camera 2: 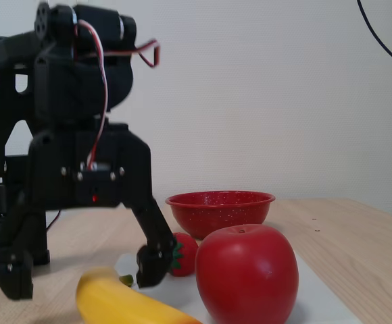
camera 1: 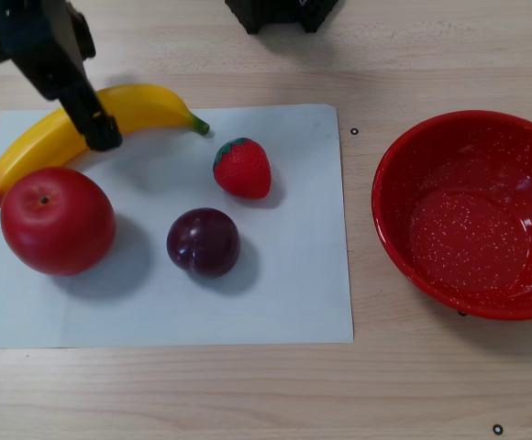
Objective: Grasp the banana and put it in the red bowl.
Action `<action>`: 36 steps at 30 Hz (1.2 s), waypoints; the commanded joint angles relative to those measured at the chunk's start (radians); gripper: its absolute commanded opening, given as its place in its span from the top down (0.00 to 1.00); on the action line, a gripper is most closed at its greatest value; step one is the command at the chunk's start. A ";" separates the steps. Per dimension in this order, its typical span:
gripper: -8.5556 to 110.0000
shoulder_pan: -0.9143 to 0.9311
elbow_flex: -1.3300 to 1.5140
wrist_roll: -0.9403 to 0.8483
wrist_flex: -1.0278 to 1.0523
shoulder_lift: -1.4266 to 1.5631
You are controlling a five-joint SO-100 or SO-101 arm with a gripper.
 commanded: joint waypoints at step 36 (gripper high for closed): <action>0.93 -0.046 -0.374 0.098 0.225 0.107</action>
